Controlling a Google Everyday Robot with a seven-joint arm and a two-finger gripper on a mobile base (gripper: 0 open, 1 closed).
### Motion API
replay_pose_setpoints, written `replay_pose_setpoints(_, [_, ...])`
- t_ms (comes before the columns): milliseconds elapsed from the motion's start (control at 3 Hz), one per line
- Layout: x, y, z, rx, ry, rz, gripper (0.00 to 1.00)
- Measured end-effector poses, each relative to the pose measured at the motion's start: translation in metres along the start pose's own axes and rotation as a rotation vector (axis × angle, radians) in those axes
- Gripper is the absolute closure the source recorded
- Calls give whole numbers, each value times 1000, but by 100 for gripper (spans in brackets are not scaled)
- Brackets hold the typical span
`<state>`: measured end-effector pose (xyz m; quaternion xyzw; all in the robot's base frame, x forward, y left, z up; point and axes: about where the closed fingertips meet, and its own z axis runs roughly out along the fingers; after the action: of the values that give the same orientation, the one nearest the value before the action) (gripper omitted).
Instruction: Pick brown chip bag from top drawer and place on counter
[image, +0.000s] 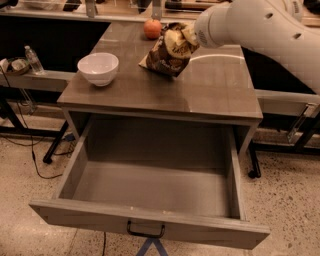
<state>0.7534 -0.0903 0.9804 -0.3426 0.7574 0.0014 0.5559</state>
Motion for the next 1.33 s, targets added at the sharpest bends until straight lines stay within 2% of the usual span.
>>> replay_pose_setpoints(333, [36, 8, 16, -23, 73, -28, 56])
replay_pose_setpoints(667, [51, 12, 15, -35, 130, -72, 25])
replay_pose_setpoints(1000, [49, 13, 16, -36, 123, -69, 2])
replay_pose_setpoints(1333, [48, 14, 17, -38, 123, -69, 0])
